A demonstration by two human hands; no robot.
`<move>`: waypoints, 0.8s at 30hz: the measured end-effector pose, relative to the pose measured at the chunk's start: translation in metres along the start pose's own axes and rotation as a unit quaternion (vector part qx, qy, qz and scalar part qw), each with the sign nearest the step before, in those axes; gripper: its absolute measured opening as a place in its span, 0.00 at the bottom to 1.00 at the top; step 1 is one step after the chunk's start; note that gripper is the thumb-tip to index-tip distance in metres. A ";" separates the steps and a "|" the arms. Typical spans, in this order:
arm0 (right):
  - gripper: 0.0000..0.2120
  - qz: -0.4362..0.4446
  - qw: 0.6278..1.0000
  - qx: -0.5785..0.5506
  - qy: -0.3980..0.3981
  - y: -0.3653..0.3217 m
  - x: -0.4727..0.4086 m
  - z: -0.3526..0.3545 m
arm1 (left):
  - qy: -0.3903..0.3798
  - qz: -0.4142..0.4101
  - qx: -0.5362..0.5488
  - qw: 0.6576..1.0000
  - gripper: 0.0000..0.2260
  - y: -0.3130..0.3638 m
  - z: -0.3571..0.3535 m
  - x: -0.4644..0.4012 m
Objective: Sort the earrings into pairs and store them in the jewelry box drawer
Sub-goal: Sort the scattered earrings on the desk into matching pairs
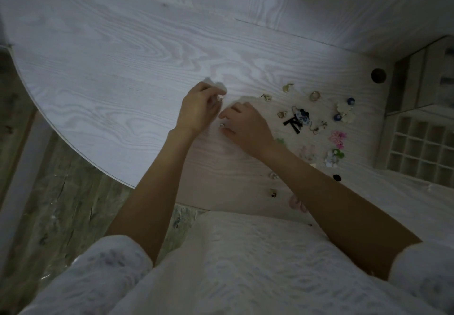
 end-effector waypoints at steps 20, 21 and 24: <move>0.05 -0.180 0.979 -0.045 0.089 0.069 0.017 0.033 | 0.009 -0.034 0.024 0.999 0.08 0.036 -0.038 0.013; 0.06 -0.176 0.979 -0.046 0.091 0.069 0.018 0.033 | 0.019 -0.024 0.034 0.999 0.09 0.036 -0.038 0.013; 0.09 -0.166 0.981 -0.049 0.092 0.067 0.018 0.034 | 0.038 0.018 0.033 0.999 0.13 0.032 -0.036 0.018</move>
Point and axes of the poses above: each hand's wrist, its own x-axis away from the middle knuckle, its own z-axis out of the back of the hand, y = z × x, the point moved 5 cm from there along -x, towards the middle knuckle, and after that the axes turned 2 degrees about x, right-handed, at the moved point
